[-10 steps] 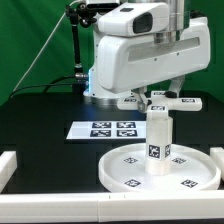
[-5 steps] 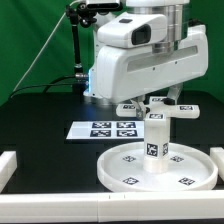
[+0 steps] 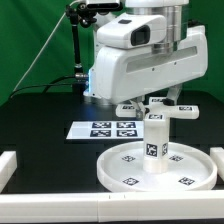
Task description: Assemble round table
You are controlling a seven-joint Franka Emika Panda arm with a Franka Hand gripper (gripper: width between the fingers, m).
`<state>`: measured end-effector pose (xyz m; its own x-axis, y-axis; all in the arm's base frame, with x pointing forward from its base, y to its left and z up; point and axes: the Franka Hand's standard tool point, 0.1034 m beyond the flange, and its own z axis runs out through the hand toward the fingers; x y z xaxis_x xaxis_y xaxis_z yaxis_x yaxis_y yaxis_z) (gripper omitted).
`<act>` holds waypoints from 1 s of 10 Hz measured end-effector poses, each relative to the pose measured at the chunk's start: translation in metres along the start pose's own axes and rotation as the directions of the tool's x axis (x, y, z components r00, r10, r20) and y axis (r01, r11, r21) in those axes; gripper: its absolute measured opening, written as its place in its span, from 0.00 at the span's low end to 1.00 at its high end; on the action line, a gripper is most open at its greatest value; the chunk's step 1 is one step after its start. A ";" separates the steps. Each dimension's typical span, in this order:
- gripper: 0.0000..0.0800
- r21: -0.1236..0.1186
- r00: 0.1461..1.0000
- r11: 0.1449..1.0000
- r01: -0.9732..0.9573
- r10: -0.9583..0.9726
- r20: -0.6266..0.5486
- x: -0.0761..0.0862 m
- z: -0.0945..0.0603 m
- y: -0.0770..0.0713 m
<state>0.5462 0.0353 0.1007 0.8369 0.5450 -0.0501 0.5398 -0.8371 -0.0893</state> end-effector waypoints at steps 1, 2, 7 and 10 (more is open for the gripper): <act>0.56 0.000 1.000 1.000 0.000 0.000 0.000 0.000 0.000 0.000; 0.56 0.000 1.000 1.000 0.000 0.000 0.000 0.000 0.000 0.000; 0.56 0.008 0.993 0.993 -0.119 0.119 -0.011 0.001 0.000 0.000; 0.56 0.029 0.910 0.910 -0.413 0.414 -0.030 0.002 0.000 0.002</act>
Offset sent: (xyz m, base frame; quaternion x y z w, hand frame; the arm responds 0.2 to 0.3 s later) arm 0.0000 0.0000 0.0000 0.0000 0.0000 0.0000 1.0000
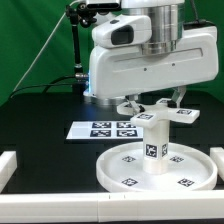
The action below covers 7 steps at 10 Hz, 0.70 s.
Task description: Assemble round table
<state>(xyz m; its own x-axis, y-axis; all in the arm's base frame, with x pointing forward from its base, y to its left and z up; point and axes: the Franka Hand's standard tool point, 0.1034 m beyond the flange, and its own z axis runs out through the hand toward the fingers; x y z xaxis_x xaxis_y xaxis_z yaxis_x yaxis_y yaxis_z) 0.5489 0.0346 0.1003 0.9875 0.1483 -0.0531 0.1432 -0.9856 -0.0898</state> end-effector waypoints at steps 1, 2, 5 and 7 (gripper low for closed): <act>0.56 0.002 0.997 0.997 -0.080 0.080 -0.001 0.000 0.000 0.000; 0.56 0.006 0.981 0.981 -0.195 0.195 -0.002 0.000 0.000 0.000; 0.56 0.032 0.886 0.886 -0.463 0.463 -0.019 0.001 0.001 -0.001; 0.56 0.048 0.778 0.778 -0.627 0.628 -0.026 0.003 0.001 -0.004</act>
Offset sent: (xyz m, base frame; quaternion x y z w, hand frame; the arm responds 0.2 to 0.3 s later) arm -0.0080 -0.0041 -0.0026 0.0054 0.0231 0.2117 0.9770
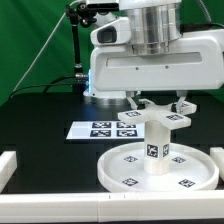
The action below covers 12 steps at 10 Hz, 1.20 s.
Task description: Assemble round table
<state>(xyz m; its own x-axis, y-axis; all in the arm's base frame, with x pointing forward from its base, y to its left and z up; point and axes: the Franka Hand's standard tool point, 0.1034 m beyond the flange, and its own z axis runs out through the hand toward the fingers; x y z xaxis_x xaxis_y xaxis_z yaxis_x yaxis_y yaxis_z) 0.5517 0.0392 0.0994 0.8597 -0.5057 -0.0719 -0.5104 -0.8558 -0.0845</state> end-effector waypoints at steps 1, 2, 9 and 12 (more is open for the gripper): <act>0.56 0.007 0.992 0.992 -0.128 0.128 -0.011 -0.001 0.000 -0.001; 0.56 0.013 0.973 0.973 -0.230 0.230 -0.017 0.000 0.000 -0.001; 0.56 0.056 0.677 0.676 -0.735 0.736 0.005 0.004 0.000 -0.003; 0.75 0.058 0.653 0.652 -0.756 0.757 0.011 0.003 0.000 -0.004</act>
Offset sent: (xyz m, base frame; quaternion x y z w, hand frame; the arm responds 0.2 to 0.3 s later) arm -0.0062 0.0002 -0.0083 0.0139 -0.0065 0.2800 0.9599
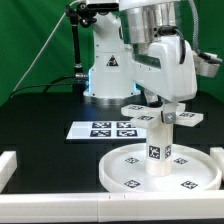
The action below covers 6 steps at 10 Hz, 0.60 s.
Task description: Assemble round table
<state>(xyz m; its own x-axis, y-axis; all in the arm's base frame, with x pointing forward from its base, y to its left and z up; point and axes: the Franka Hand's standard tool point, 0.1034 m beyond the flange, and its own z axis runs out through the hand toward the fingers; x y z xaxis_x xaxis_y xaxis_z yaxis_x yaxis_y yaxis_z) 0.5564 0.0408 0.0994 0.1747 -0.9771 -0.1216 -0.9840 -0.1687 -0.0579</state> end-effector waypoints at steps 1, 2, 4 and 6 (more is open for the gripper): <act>0.75 -0.001 1.000 1.000 0.008 -0.008 0.001 -0.001 -0.001 0.000; 0.79 -0.008 1.000 1.000 0.030 -0.030 0.007 -0.003 -0.006 0.000; 0.81 0.005 0.998 0.998 0.066 -0.066 0.011 -0.009 -0.022 -0.004; 0.81 0.010 0.995 0.995 0.097 -0.097 0.011 -0.009 -0.024 -0.005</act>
Offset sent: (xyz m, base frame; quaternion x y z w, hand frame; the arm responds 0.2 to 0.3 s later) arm -0.0071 0.0060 0.0280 -0.0096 -0.0080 -0.0234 0.9996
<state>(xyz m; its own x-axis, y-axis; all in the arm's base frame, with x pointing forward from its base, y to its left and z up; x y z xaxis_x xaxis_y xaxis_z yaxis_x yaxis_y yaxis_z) 0.5589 0.0477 0.1250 0.2700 -0.9546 -0.1259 -0.9619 -0.2616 -0.0792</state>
